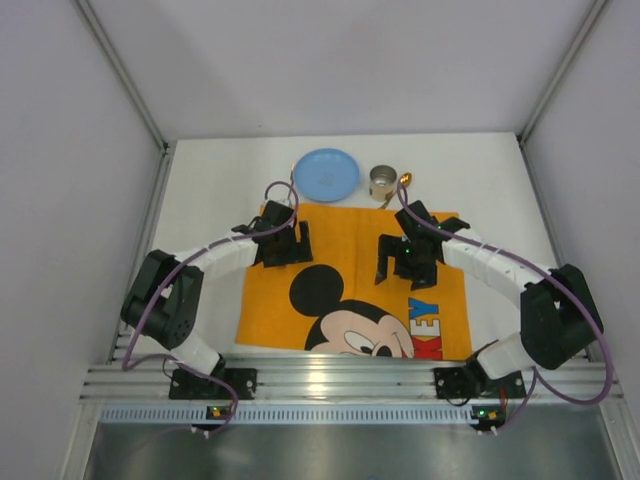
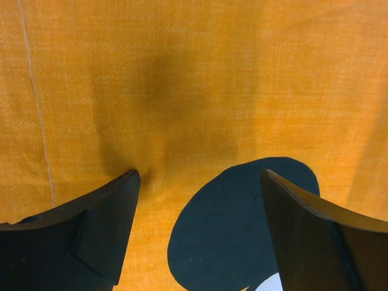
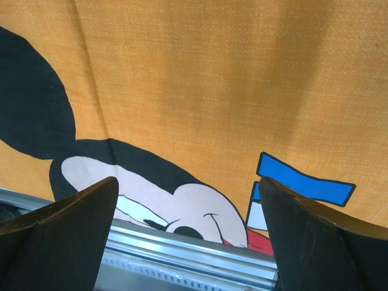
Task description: Set the dinner table for one person
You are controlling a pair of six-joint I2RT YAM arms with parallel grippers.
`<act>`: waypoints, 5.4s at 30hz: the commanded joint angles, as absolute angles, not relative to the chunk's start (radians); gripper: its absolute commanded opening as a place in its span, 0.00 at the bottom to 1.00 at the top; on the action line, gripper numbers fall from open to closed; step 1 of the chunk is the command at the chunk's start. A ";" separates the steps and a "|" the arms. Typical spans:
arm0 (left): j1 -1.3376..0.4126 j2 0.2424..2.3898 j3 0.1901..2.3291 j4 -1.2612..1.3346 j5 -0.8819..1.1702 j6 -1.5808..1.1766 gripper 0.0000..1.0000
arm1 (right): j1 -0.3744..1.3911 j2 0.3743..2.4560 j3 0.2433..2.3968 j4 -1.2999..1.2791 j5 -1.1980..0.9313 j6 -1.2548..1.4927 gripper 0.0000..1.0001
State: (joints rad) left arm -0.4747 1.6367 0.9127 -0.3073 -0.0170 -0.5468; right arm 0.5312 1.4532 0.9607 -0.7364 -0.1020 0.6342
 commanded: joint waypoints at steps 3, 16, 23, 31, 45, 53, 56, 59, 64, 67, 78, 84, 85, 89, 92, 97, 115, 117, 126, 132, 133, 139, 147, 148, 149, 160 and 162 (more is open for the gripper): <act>-0.477 1.669 0.867 -0.247 0.017 -0.604 0.86 | 0.522 1.434 0.979 -0.762 -0.092 0.607 1.00; -0.469 1.456 0.577 -0.446 -0.152 -0.914 0.89 | 0.517 1.459 0.977 -0.767 -0.075 0.542 1.00; -0.471 1.388 0.609 -0.497 -0.173 -0.878 0.92 | 0.492 1.520 1.023 -0.747 -0.083 0.477 1.00; -0.471 1.520 1.141 -0.621 -0.261 -0.614 0.98 | 0.483 1.480 1.132 -0.769 -0.156 0.456 1.00; -0.400 2.164 1.981 -0.772 -0.276 -0.408 0.96 | 0.404 1.391 1.126 -0.825 -0.163 0.413 1.00; -0.296 2.319 2.082 -0.742 -0.212 -0.364 0.81 | 0.319 1.376 1.150 -0.903 -0.123 0.422 1.00; -0.272 2.335 2.057 -0.713 -0.167 -0.331 0.68 | 0.307 1.402 1.183 -0.923 -0.115 0.426 1.00; -0.259 2.345 2.023 -0.684 -0.150 -0.322 0.66 | 0.304 1.431 1.212 -0.945 -0.104 0.430 1.00; -0.261 2.347 1.993 -0.634 -0.089 -0.305 0.66 | 0.302 1.488 1.288 -0.976 -0.087 0.430 1.00; -0.259 2.370 1.999 -0.612 -0.061 -0.313 0.65 | 0.302 1.519 1.316 -0.988 -0.087 0.428 1.00; -0.255 2.412 2.123 -0.597 0.015 -0.383 0.00 | 0.304 1.571 1.385 -1.023 -0.072 0.419 1.00; -0.224 2.304 2.134 -0.601 0.024 -0.393 0.00 | 0.302 1.585 1.407 -1.025 -0.068 0.399 1.00; -0.221 2.283 2.119 -0.600 0.069 -0.394 0.00 | 0.302 1.589 1.417 -1.025 -0.061 0.388 1.00; -0.225 2.108 1.921 -0.563 0.226 -0.413 0.00 | 0.304 1.614 1.453 -1.025 -0.071 0.362 1.00; -0.244 1.920 1.674 -0.510 0.316 -0.442 0.00 | 0.304 1.628 1.457 -1.002 -0.086 0.354 1.00; -0.293 1.691 1.370 -0.475 0.394 -0.443 0.00 | 0.304 1.641 1.411 -0.950 -0.133 0.345 1.00; -0.543 1.594 1.023 -0.531 0.212 -0.485 0.66 | 0.296 1.592 1.292 -0.902 -0.146 0.295 1.00; -0.543 1.592 1.051 -0.551 0.187 -0.486 0.98 | 0.296 1.588 1.281 -0.900 -0.147 0.295 1.00; -0.428 1.626 1.247 -0.673 -0.031 -0.436 0.98 | 0.287 1.678 1.405 -0.870 -0.189 0.314 1.00; -0.318 1.772 1.247 -0.628 0.025 -0.376 0.95 | 0.242 1.883 1.494 -0.781 -0.290 0.348 0.71; -0.310 1.791 1.247 -0.603 0.026 -0.373 0.95 | 0.235 1.931 1.503 -0.772 -0.299 0.353 0.39; -0.276 1.930 1.311 -0.589 0.054 -0.361 0.94 | 0.193 2.071 1.557 -0.755 -0.302 0.357 0.00; -0.224 2.084 1.422 -0.612 0.008 -0.313 0.93 | 0.134 2.134 1.536 -0.749 -0.295 0.354 0.00; -0.219 2.115 1.455 -0.614 0.009 -0.310 0.93 | 0.127 2.152 1.540 -0.749 -0.296 0.354 0.00; -0.215 2.134 1.472 -0.618 0.009 -0.304 0.93 | 0.112 2.163 1.548 -0.750 -0.299 0.356 0.00; -0.199 2.243 1.667 -0.696 0.031 -0.293 0.93 | 0.086 2.263 1.723 -0.807 -0.322 0.353 0.00; -0.199 2.231 1.681 -0.715 0.038 -0.317 0.93 | 0.087 2.266 1.749 -0.810 -0.336 0.362 0.00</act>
